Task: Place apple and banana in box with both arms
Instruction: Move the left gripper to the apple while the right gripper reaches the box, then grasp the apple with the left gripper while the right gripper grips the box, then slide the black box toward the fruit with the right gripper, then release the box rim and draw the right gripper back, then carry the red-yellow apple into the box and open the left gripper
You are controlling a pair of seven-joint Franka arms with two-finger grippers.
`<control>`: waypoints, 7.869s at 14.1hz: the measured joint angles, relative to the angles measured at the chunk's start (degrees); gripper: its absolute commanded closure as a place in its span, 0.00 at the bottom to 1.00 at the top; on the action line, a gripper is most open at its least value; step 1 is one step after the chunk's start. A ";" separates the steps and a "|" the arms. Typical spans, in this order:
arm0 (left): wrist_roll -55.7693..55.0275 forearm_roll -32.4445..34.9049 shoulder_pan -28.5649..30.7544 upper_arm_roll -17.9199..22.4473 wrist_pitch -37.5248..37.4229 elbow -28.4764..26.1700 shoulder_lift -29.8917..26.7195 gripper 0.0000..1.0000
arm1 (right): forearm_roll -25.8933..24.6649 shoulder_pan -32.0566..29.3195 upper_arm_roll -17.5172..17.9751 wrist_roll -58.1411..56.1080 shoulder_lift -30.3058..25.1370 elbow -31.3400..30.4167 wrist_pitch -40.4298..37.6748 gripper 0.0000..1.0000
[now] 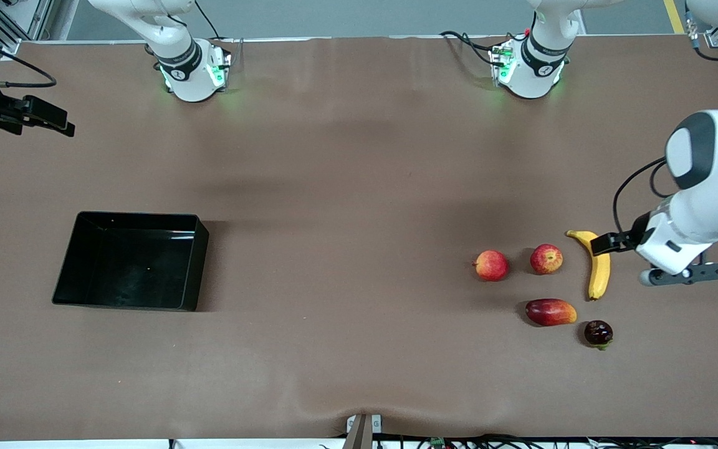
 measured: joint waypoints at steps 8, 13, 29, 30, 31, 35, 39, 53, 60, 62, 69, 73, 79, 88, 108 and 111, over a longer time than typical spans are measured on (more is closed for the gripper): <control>-0.11 0.00 -0.26 -0.55 4.63 -3.00 8.47 0.00 | -0.66 -0.79 -0.50 0.00 0.73 -3.99 3.41 0.00; -0.55 0.00 -0.57 -0.86 8.94 -3.52 11.02 0.00 | -0.96 -3.22 -0.63 -0.01 2.46 -10.87 15.37 0.00; -2.25 0.00 -1.47 -0.90 17.47 -10.25 14.00 1.00 | -1.16 -16.34 -1.16 -22.57 27.40 -12.54 45.64 0.00; -2.25 0.00 -1.47 -0.90 17.54 -10.16 13.95 1.00 | -1.16 -16.63 -1.16 -23.04 28.55 -12.52 46.18 0.00; -2.25 0.00 -1.48 -0.90 17.63 -9.97 13.80 1.00 | -1.16 -16.77 -1.16 -23.29 29.53 -12.51 46.45 0.00; -2.25 0.00 -1.51 -0.94 15.39 -8.82 9.58 1.00 | -1.16 -17.32 -1.16 -24.15 33.08 -12.44 46.96 0.00; -2.23 0.00 -1.53 -0.96 3.80 -5.67 2.46 1.00 | -1.16 -17.79 -1.16 -24.95 34.02 -12.37 47.57 0.70; -2.48 0.00 -1.31 -2.46 -12.89 9.67 -0.72 1.00 | -1.13 -17.28 -0.21 -25.35 32.13 -8.52 45.20 1.00; -2.48 0.00 -1.28 -2.41 -12.98 10.88 -0.60 1.00 | 2.13 -6.86 0.74 -20.56 26.43 -1.71 29.11 1.00; -2.48 0.00 -1.28 -2.42 -12.98 11.39 -0.60 1.00 | 5.14 -3.66 0.82 -17.56 26.49 -1.62 28.23 1.00; -2.48 0.00 -1.38 -2.58 -17.63 13.77 -1.05 1.00 | 10.56 10.53 1.05 -4.33 27.42 -1.65 27.70 1.00; -2.51 -0.57 -1.35 -2.56 -19.88 14.60 -1.21 1.00 | 10.60 19.36 1.06 7.94 28.12 -1.91 32.42 1.00; -3.36 -0.75 -1.33 -2.53 -20.83 15.25 -2.47 1.00 | 10.64 30.32 1.03 22.91 31.21 -6.93 46.33 1.00; -8.82 -0.77 -1.40 -2.82 -24.77 15.26 -3.89 1.00 | 10.70 39.83 0.53 34.09 38.15 -7.51 57.61 0.00; -22.23 -0.98 -11.26 -4.88 -24.15 14.94 -2.02 1.00 | 10.66 17.79 -2.68 8.95 20.91 -5.12 33.08 0.00; -30.80 -2.40 -16.98 -5.00 -17.43 14.45 1.70 1.00 | 10.66 12.78 -2.68 3.49 19.87 -5.22 29.58 0.00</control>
